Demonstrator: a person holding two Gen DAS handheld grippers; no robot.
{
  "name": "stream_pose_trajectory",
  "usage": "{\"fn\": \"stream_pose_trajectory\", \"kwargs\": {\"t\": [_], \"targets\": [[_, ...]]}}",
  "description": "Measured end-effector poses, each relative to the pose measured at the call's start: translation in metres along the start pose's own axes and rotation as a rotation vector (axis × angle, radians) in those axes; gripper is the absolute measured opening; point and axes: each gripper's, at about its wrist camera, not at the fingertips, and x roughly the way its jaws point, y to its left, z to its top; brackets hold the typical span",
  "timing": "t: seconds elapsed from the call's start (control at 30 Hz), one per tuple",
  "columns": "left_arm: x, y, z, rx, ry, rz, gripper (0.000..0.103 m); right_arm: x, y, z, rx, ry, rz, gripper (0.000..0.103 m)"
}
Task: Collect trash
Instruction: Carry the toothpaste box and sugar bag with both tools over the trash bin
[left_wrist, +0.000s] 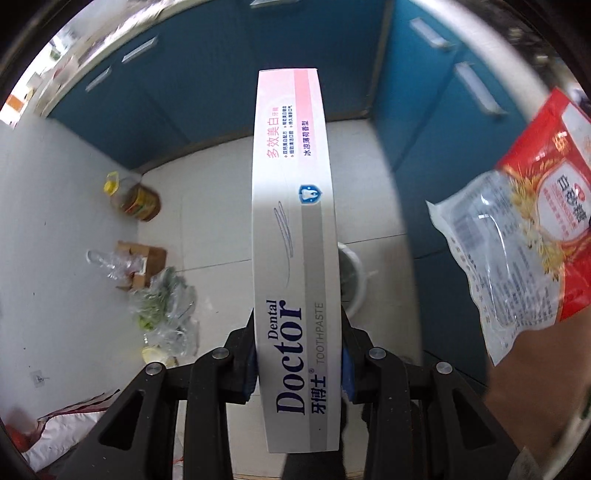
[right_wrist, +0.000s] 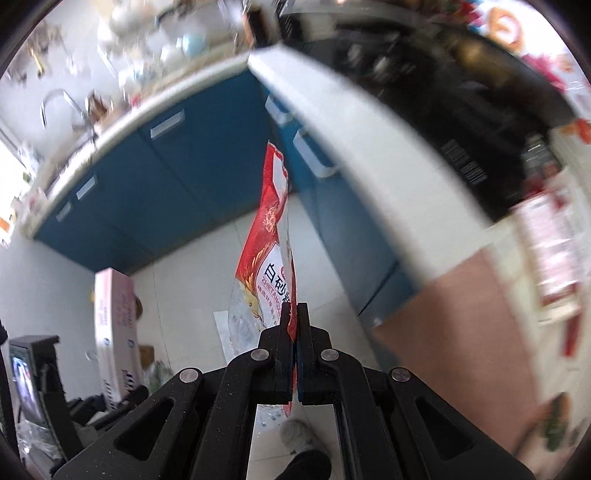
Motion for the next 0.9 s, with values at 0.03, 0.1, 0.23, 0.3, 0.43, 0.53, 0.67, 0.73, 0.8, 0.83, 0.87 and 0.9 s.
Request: {"fn": "stream_pose_trajectory", "kwargs": {"t": [0.03, 0.1, 0.23, 0.3, 0.43, 0.53, 0.67, 0.73, 0.8, 0.83, 0.87, 0.9], "targets": [[0.019, 0.008, 0.002, -0.007, 0.008, 0.011, 0.031, 0.028, 0.009, -0.008, -0.009, 0.024, -0.007, 0.000], [0.053, 0.020, 0.000, -0.017, 0.028, 0.032, 0.031, 0.073, 0.017, -0.020, -0.012, 0.068, -0.003, 0.000], [0.149, 0.032, -0.011, -0.043, 0.084, 0.061, 0.031, 0.185, 0.026, -0.058, -0.024, 0.161, -0.007, 0.000], [0.193, 0.034, -0.018, -0.055, 0.107, 0.067, 0.031, 0.233, 0.025, -0.076, -0.025, 0.198, -0.003, 0.000], [0.264, 0.029, -0.028, -0.067, 0.152, 0.063, 0.031, 0.331, 0.014, -0.114, -0.013, 0.274, -0.007, 0.000], [0.316, 0.019, -0.034, -0.067, 0.183, 0.052, 0.031, 0.386, 0.005, -0.135, 0.004, 0.314, -0.008, 0.000], [0.358, 0.003, -0.039, -0.073, 0.223, 0.014, 0.031, 0.432, -0.006, -0.149, 0.008, 0.332, -0.006, 0.000], [0.374, -0.001, -0.040, -0.096, 0.262, -0.039, 0.032, 0.448, -0.004, -0.159, 0.004, 0.330, 0.003, 0.000], [0.394, 0.004, -0.041, -0.136, 0.287, -0.092, 0.032, 0.459, -0.004, -0.162, -0.007, 0.322, 0.003, 0.000], [0.397, 0.002, -0.041, -0.145, 0.293, -0.107, 0.033, 0.464, -0.002, -0.163, -0.011, 0.316, 0.009, 0.000], [0.405, 0.001, -0.041, -0.158, 0.305, -0.125, 0.033, 0.468, 0.005, -0.162, -0.016, 0.317, 0.011, 0.000], [0.410, 0.000, -0.040, -0.165, 0.312, -0.139, 0.033, 0.474, 0.008, -0.163, -0.022, 0.316, 0.013, 0.000]]}}
